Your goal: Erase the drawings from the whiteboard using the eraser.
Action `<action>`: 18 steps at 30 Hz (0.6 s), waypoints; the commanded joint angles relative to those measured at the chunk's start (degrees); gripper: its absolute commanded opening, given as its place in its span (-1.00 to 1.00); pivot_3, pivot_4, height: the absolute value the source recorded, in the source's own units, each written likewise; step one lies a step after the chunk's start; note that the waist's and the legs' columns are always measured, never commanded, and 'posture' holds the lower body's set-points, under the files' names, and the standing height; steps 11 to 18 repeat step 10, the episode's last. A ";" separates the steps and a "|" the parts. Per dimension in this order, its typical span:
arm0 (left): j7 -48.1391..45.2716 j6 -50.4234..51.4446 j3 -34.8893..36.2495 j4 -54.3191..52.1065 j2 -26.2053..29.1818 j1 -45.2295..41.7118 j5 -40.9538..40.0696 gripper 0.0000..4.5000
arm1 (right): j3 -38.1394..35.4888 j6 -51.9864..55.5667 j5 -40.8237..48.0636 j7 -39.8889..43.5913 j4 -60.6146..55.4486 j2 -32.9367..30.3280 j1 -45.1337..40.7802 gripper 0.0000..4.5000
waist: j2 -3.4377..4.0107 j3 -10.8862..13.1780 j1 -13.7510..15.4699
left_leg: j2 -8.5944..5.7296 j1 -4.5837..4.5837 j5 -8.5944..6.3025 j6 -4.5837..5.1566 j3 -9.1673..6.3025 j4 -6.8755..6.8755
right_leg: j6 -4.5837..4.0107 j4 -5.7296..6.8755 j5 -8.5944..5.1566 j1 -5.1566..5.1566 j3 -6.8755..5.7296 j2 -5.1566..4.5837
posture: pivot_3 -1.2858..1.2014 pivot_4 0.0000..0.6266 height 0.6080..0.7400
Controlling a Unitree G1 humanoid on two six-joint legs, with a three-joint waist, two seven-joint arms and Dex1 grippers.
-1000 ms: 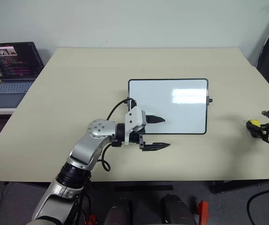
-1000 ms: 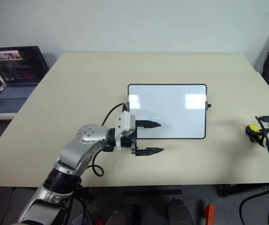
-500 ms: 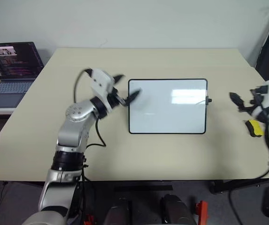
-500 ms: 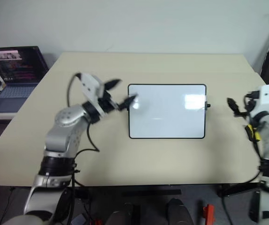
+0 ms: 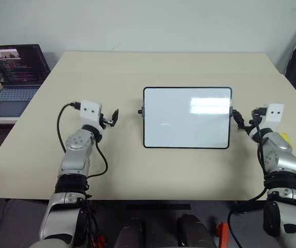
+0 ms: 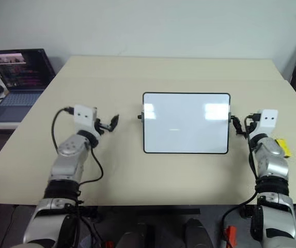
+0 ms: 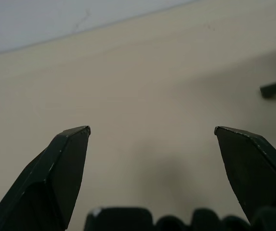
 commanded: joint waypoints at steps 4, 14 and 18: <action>3.41 -7.56 -1.67 5.81 -1.76 -1.64 3.26 1.00 | 0.18 -3.62 0.44 -0.91 -3.07 1.95 0.63 0.99 | 0.00 0.00 -0.05 | 0.00 0.01 0.00 0.00 -0.01 0.00 | 0.00 0.01 0.00 0.00 -0.01 0.00 | 0.03 -0.52 1.00; 3.20 -7.16 -2.21 2.00 -2.72 0.62 2.93 1.00 | 1.37 -2.20 0.27 -0.34 -1.62 2.45 0.13 0.99 | 0.00 0.00 -0.34 | 0.01 0.02 0.00 0.00 0.00 -0.01 | 0.00 0.04 0.00 -0.01 0.01 0.01 | 0.03 -0.52 1.00; 3.20 -7.16 -2.21 2.00 -2.72 0.62 2.93 1.00 | 1.37 -2.20 0.27 -0.34 -1.62 2.45 0.13 0.99 | 0.00 0.00 -0.34 | 0.01 0.02 0.00 0.00 0.00 -0.01 | 0.00 0.04 0.00 -0.01 0.01 0.01 | 0.03 -0.52 1.00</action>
